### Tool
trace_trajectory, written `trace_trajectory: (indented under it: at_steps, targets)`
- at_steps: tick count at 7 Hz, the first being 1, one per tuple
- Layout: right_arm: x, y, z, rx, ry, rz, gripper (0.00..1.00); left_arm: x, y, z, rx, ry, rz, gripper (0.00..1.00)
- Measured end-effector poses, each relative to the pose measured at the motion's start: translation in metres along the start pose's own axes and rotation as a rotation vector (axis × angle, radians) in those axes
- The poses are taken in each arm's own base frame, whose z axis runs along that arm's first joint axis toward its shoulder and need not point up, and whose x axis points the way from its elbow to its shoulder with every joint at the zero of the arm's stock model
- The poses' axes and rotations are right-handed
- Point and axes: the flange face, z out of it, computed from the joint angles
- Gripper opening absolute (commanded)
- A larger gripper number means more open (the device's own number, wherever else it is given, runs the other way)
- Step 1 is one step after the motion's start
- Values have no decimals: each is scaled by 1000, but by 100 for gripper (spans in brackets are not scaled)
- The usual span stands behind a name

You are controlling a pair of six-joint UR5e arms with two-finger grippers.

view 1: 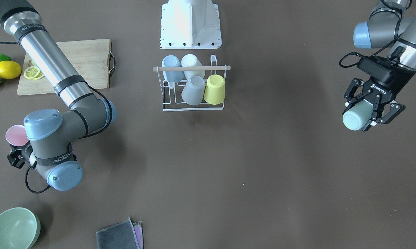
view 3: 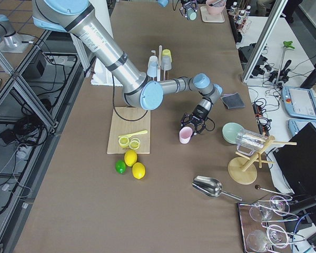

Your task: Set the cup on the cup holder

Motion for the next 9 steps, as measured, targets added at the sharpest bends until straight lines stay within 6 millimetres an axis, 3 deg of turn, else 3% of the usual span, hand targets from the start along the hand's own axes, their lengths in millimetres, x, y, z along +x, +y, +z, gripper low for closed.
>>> trace_trajectory:
  at_steps: [2,4,6,9]
  targets:
    - [13,17,-9,28,0,-9,39,3,-3,-1,43,13,12,0]
    - [24,60,-45,123,25,0,40,15,-3,7,113,28,-46,0]
    - [36,109,-82,312,12,41,40,63,-27,17,283,114,-77,0]
    - [60,161,-116,757,-64,100,41,159,-69,17,594,277,0,0]
